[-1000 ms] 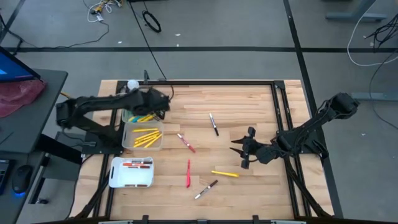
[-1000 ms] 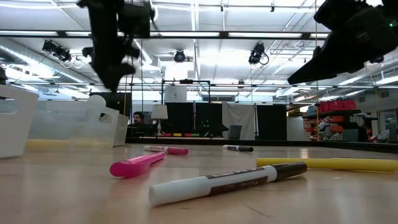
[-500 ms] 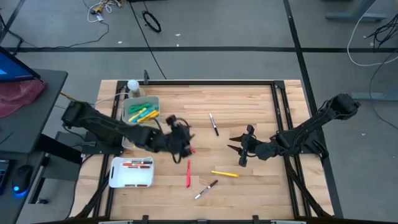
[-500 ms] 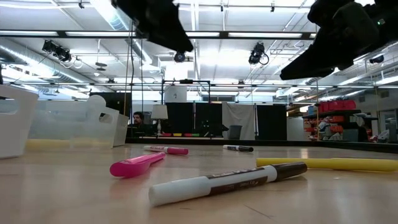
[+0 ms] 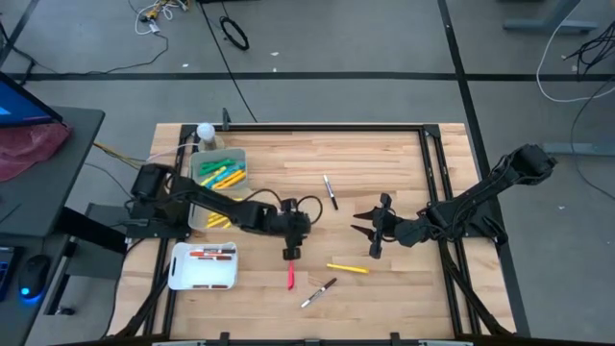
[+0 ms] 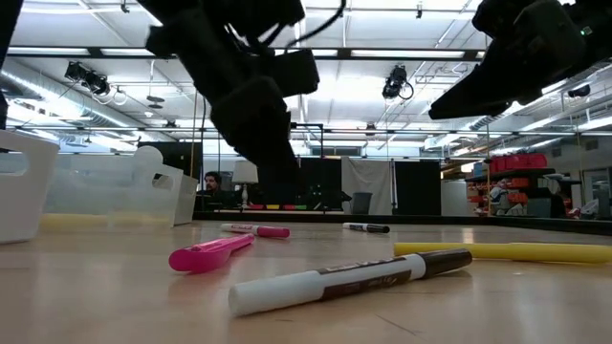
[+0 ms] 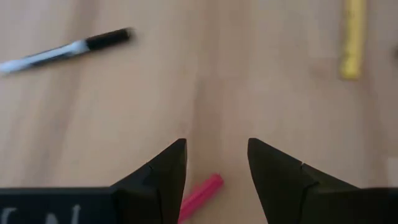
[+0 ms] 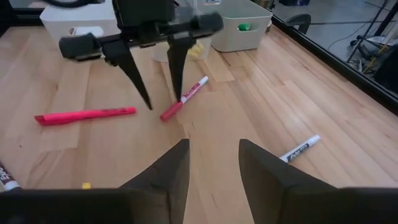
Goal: Pick & Place Markers
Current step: Put the pink marker into the white bin
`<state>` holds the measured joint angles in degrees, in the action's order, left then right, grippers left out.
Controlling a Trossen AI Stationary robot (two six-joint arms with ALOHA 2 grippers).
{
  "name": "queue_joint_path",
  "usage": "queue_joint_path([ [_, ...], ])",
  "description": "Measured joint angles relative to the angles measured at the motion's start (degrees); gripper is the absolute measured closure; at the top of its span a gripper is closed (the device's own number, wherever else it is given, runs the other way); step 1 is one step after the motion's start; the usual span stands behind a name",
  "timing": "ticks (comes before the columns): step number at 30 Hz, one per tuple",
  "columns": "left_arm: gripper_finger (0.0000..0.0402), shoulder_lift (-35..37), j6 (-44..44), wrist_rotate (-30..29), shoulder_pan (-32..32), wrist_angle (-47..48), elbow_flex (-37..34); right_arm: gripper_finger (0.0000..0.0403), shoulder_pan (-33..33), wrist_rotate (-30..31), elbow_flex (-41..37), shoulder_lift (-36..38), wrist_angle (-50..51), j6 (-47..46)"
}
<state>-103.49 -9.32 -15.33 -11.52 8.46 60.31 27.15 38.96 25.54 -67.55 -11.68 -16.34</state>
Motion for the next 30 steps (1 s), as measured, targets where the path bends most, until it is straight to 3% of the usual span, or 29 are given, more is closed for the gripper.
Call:
queue_joint_path([
  [5, 0.0225, -0.10, 13.26, 11.17, 2.83, 1.46, 0.04, 0.0264, -0.68, 0.00, 0.00, -0.02, 0.02, 0.39],
  [11, 0.0225, -0.10, 29.83, 9.86, 3.49, 10.16, 0.04, 0.0264, -0.89, -0.02, 0.00, -0.02, 0.04, 0.29],
  [21, 0.0234, -2.41, 33.17, 10.97, 9.13, 10.07, 0.15, 0.0264, -0.89, 0.00, 0.00, -0.02, 0.06, 0.33],
  [25, 0.0257, -4.12, 34.07, 14.85, 10.94, 9.26, 0.24, 0.0264, -0.87, 0.00, 0.02, -0.14, -0.09, 0.22],
  [30, 0.0305, -5.50, 33.98, 15.59, 11.97, 8.84, 0.28, 0.0264, -0.89, 0.02, 0.06, -0.63, -0.83, 0.35],
])
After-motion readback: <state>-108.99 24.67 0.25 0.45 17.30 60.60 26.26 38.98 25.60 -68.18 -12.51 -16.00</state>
